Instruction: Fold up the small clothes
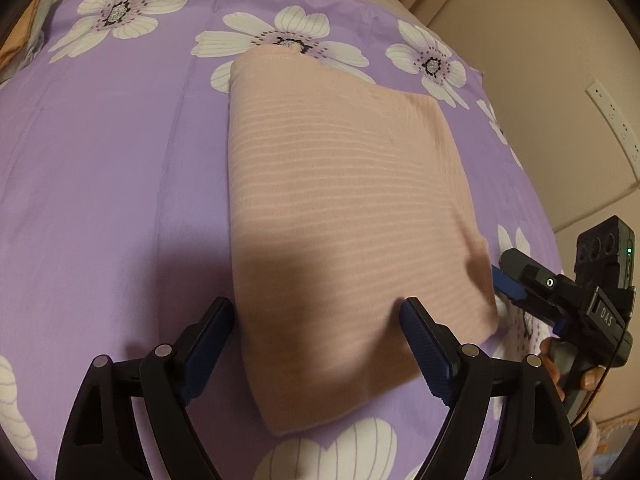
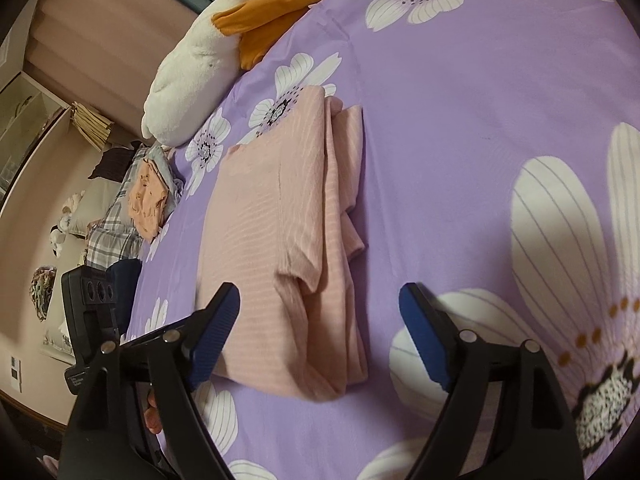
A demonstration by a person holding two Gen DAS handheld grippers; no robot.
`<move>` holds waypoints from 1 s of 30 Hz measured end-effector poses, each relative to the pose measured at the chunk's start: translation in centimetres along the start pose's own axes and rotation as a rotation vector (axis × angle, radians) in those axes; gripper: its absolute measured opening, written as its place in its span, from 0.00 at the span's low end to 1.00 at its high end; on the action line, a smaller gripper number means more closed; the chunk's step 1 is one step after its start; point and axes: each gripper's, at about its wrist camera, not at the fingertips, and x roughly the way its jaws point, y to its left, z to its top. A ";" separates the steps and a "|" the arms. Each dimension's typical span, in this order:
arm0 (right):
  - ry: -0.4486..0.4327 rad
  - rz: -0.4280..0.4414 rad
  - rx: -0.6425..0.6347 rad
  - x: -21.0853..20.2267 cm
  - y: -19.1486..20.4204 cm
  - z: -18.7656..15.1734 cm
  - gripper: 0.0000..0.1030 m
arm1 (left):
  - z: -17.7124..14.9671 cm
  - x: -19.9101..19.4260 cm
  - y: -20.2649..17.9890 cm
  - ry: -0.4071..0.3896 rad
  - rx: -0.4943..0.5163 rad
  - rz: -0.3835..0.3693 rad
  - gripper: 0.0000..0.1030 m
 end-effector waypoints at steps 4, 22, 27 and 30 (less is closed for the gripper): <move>0.004 0.007 -0.003 0.5 -0.3 0.4 0.81 | 0.6 0.5 0.1 -0.003 0.001 -0.009 0.82; 0.008 0.029 -0.024 2.6 0.1 2.3 0.81 | 2.4 1.8 0.2 -0.023 -0.010 -0.044 0.85; 0.010 0.031 -0.038 3.2 0.4 2.7 0.81 | 2.8 2.2 0.2 -0.029 -0.011 -0.049 0.86; 0.012 0.037 -0.043 3.7 0.6 3.1 0.81 | 2.9 2.3 0.3 -0.034 -0.012 -0.053 0.87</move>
